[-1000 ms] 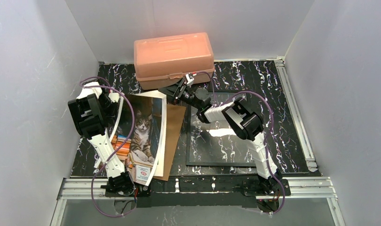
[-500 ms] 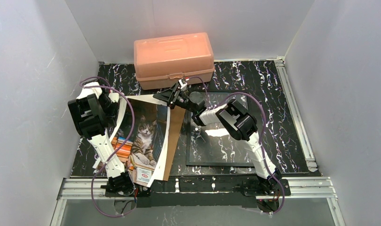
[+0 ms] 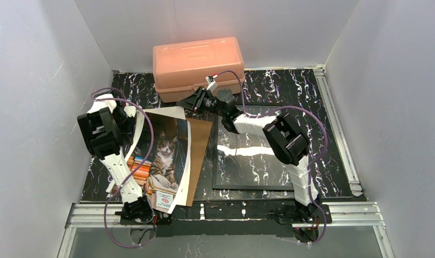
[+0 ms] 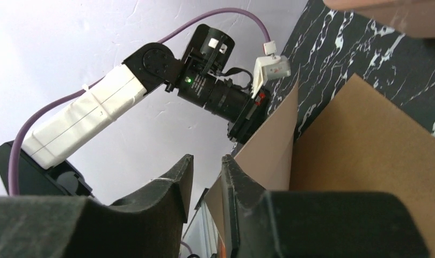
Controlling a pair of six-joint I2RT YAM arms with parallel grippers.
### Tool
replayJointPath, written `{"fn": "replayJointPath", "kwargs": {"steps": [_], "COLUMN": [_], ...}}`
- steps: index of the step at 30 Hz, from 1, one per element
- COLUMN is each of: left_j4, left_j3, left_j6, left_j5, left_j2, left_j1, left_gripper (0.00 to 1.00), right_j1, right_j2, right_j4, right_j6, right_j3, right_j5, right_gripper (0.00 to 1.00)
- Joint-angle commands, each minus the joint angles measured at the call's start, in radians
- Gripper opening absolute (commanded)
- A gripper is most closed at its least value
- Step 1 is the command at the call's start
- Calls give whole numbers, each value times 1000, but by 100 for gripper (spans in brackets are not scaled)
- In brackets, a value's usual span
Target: Put the photo into the frame
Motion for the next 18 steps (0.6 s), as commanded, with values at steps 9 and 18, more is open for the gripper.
{"fn": "replayJointPath", "kwargs": {"steps": [9, 18], "left_j4": [70, 69], "left_j3": [-65, -62], "left_j6": [17, 14], "left_j5": [64, 74], "left_j2": [54, 50], "left_j1": [-11, -11], "left_gripper": [0, 0], "right_j1": [6, 9], "right_j2": [3, 23], "right_j4": [-278, -405], "right_j6": [-168, -238], "right_j3": [125, 124], "right_j5": [-48, -54], "right_gripper": [39, 47]}}
